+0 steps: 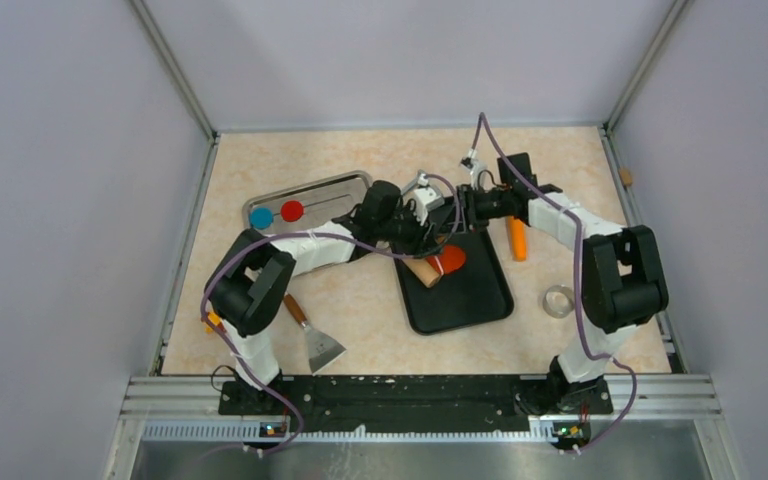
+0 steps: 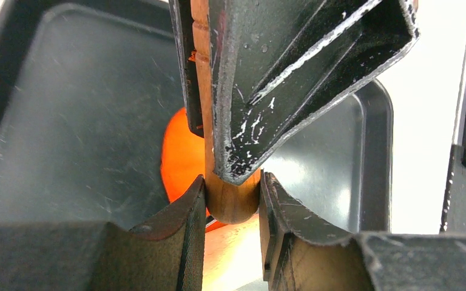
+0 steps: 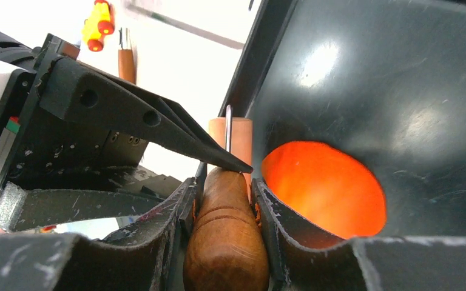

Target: Roll out the dumpling wrappers from the dough

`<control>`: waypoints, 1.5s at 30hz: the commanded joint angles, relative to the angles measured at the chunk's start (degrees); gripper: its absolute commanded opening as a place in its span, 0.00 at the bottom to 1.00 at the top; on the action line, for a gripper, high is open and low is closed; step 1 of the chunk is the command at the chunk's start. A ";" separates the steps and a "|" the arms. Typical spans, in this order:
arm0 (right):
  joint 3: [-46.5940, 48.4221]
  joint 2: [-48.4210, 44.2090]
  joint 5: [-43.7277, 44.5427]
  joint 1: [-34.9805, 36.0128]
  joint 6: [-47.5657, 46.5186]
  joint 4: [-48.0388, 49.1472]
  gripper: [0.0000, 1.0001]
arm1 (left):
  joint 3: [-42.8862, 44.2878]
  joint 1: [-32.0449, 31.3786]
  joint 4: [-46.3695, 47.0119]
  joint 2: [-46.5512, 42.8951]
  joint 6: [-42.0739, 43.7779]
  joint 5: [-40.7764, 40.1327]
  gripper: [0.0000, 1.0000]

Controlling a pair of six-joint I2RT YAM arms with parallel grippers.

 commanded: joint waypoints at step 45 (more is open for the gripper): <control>6.81 -4.18 4.17 -2.25 -5.23 -3.72 0.00 | 11.27 3.03 -3.02 6.13 -1.00 3.05 0.00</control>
